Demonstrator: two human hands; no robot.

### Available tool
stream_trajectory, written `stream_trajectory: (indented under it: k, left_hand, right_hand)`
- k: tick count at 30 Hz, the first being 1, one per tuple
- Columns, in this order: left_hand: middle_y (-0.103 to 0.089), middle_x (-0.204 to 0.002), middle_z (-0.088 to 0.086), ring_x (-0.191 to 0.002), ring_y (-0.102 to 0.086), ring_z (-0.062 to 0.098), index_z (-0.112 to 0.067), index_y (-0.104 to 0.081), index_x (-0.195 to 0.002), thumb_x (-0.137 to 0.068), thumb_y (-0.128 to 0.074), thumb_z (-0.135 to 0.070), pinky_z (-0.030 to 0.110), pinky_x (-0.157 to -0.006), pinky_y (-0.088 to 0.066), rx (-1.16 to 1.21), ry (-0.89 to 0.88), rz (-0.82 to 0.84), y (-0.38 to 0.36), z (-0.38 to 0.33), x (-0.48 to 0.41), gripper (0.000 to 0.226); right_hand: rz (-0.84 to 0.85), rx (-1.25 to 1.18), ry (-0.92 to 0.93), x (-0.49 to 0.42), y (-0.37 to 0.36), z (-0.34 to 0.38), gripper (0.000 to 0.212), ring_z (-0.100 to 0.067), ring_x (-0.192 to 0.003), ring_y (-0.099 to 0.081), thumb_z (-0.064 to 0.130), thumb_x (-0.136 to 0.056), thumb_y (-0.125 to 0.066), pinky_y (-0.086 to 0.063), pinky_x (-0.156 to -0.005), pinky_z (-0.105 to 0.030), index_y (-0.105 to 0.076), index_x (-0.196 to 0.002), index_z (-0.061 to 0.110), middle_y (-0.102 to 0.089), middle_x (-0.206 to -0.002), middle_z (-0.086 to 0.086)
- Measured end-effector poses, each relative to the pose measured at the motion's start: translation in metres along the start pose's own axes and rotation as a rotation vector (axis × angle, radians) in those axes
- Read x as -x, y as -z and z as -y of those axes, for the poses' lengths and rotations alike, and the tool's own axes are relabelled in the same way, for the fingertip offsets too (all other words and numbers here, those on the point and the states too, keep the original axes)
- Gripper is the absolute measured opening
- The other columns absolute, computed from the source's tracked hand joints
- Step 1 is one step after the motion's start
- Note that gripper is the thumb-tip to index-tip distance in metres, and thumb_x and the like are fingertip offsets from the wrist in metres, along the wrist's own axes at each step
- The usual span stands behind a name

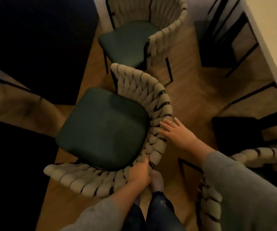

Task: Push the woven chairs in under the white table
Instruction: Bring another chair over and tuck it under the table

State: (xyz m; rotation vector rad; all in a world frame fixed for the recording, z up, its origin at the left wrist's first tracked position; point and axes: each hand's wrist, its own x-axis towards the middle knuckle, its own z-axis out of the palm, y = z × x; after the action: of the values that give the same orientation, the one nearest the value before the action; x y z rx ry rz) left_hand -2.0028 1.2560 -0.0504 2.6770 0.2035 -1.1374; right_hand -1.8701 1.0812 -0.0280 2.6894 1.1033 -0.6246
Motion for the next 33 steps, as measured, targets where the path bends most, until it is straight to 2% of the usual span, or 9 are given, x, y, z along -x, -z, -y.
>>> stream_trajectory:
  k: [3, 6, 13, 16, 19, 24, 27, 30, 33]
  left_hand:
    - [-0.052, -0.138, 0.010, -0.122, -0.053, 0.030, -0.023, -0.012, -0.155, -0.094, -0.055, -0.017, 0.039, -0.094, -0.047, 0.015, -0.038, 0.026, 0.004, 0.012, 0.000, 0.075]
    - [-0.054, -0.136, 0.008, -0.120, -0.054, 0.030, -0.027, -0.015, -0.154, -0.090, -0.060, -0.017, 0.039, -0.097, -0.048, 0.036, -0.025, 0.002, 0.007, 0.040, -0.003, 0.079]
    - [-0.059, -0.127, -0.001, -0.112, -0.059, 0.023, -0.045, -0.020, -0.150, -0.086, -0.059, -0.021, 0.037, -0.092, -0.050, 0.089, 0.022, -0.120, 0.032, 0.128, 0.003, 0.079]
    - [-0.061, -0.123, -0.002, -0.107, -0.060, 0.023, -0.052, -0.021, -0.145, -0.082, -0.059, -0.021, 0.038, -0.086, -0.051, 0.107, 0.067, -0.131, 0.035, 0.161, 0.005, 0.080]
    - [-0.062, -0.118, -0.004, -0.103, -0.060, 0.020, -0.054, -0.021, -0.144, -0.081, -0.058, -0.019, 0.038, -0.082, -0.052, 0.091, 0.066, -0.122, 0.022, 0.186, 0.017, 0.081]
    - [-0.063, -0.122, -0.003, -0.107, -0.060, 0.021, -0.047, -0.024, -0.148, -0.087, -0.056, -0.020, 0.037, -0.089, -0.050, -0.047, -0.029, -0.151, -0.004, 0.217, 0.045, 0.074]
    - [-0.062, -0.124, -0.003, -0.110, -0.058, 0.019, -0.045, -0.025, -0.148, -0.091, -0.057, -0.019, 0.036, -0.094, -0.050, -0.101, -0.064, -0.154, -0.025, 0.235, 0.068, 0.071]
    - [-0.059, -0.130, -0.001, -0.115, -0.057, 0.021, -0.039, -0.028, -0.149, -0.092, -0.057, -0.020, 0.037, -0.098, -0.047, -0.225, -0.183, -0.122, -0.039, 0.259, 0.086, 0.067]
    - [-0.056, -0.135, 0.003, -0.120, -0.054, 0.024, -0.034, -0.027, -0.151, -0.093, -0.055, -0.017, 0.039, -0.100, -0.043, -0.364, -0.279, -0.083, -0.051, 0.280, 0.104, 0.066]
  right_hand:
    - [0.052, 0.152, 0.121, -0.036, 0.016, -0.025, 0.066, -0.024, -0.150, -0.001, 0.016, -0.092, -0.056, 0.009, -0.114, -0.055, -0.028, -0.149, 0.032, -0.016, -0.161, -0.004]
    - [0.094, 0.300, 0.211, -0.071, 0.035, -0.032, 0.059, -0.025, -0.150, -0.007, 0.012, -0.094, -0.052, 0.005, -0.116, -0.057, -0.032, -0.148, 0.025, -0.026, -0.158, -0.005]
    - [-0.063, 0.287, 0.306, -0.137, 0.043, -0.001, 0.047, -0.024, -0.135, -0.041, 0.017, -0.092, -0.058, -0.008, -0.119, -0.046, -0.048, -0.137, 0.027, -0.053, -0.136, 0.000]
    - [-0.086, 0.261, 0.269, -0.144, 0.043, 0.031, 0.041, -0.023, -0.126, -0.048, 0.019, -0.090, -0.060, -0.011, -0.120, -0.047, -0.056, -0.130, 0.029, -0.059, -0.128, 0.002]
    - [-0.061, 0.254, 0.222, -0.132, 0.040, 0.061, 0.038, -0.025, -0.127, -0.046, 0.019, -0.091, -0.059, -0.009, -0.120, -0.048, -0.057, -0.128, 0.028, -0.057, -0.129, 0.000]
    - [0.009, 0.192, 0.114, -0.088, 0.025, 0.109, 0.040, -0.024, -0.131, -0.041, 0.020, -0.093, -0.056, -0.007, -0.121, -0.048, -0.054, -0.131, 0.030, -0.053, -0.133, 0.001]
    - [-0.030, 0.098, 0.010, -0.055, 0.005, 0.144, 0.045, -0.022, -0.129, -0.045, 0.024, -0.089, -0.059, -0.010, -0.120, -0.048, -0.051, -0.133, 0.033, -0.055, -0.131, 0.004]
    - [-0.012, 0.021, -0.107, -0.020, -0.011, 0.186, 0.053, -0.019, -0.121, -0.049, 0.030, -0.087, -0.060, -0.019, -0.112, -0.042, -0.045, -0.137, 0.033, -0.057, -0.125, 0.008]
    - [-0.031, -0.034, -0.189, 0.021, -0.035, 0.228, 0.052, -0.017, -0.110, -0.053, 0.032, -0.084, -0.058, -0.022, -0.101, -0.039, -0.048, -0.136, 0.034, -0.059, -0.117, 0.011]
